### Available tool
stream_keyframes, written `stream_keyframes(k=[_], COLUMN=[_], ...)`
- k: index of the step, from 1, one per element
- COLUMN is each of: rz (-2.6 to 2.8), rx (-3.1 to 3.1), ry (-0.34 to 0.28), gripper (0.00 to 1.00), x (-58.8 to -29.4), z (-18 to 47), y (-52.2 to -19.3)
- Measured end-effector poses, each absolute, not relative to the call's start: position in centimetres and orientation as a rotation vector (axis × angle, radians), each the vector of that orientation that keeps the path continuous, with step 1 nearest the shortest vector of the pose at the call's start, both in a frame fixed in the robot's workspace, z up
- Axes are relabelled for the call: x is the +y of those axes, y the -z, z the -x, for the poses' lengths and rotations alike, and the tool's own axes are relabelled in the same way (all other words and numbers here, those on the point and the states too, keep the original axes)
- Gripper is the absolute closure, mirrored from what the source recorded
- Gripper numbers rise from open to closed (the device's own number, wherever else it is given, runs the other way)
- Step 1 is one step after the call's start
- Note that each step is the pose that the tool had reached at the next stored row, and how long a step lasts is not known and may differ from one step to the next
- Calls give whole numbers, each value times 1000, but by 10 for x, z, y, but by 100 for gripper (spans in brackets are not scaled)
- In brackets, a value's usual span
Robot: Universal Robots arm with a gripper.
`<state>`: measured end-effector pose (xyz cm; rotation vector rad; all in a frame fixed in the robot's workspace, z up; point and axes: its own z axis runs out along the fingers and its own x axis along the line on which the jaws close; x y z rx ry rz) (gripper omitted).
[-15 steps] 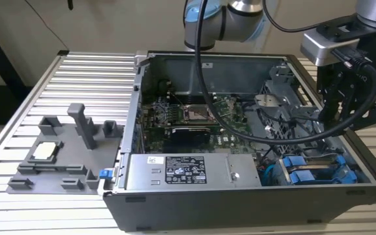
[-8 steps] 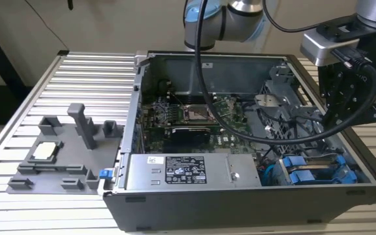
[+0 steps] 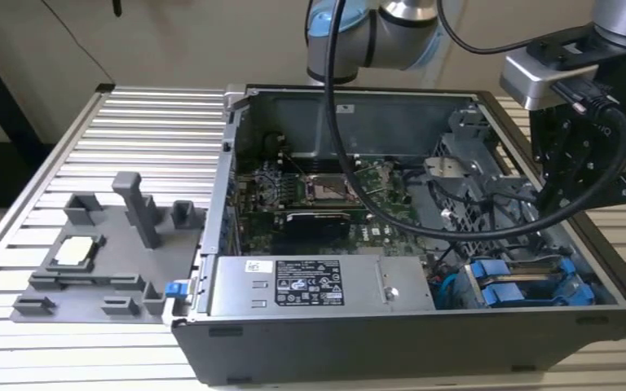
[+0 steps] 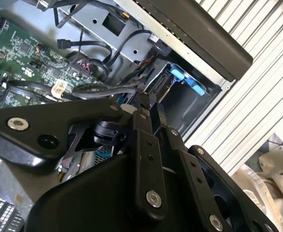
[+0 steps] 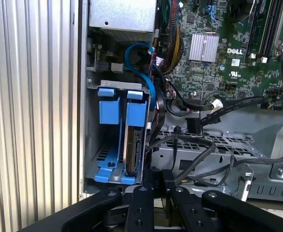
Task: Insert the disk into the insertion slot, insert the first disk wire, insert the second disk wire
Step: 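Insert the first disk wire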
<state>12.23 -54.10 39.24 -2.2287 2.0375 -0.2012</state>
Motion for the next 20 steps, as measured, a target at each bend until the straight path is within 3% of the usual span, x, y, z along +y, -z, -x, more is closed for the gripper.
stream_keyframes(k=[5, 15, 20], rz=[2232, 2279, 2283], rx=[2041, 2083, 2091], ry=[194, 99, 87], gripper=[81, 81, 81], x=[-541, -545, -546], z=[-123, -139, -144], y=[-392, -389, -385])
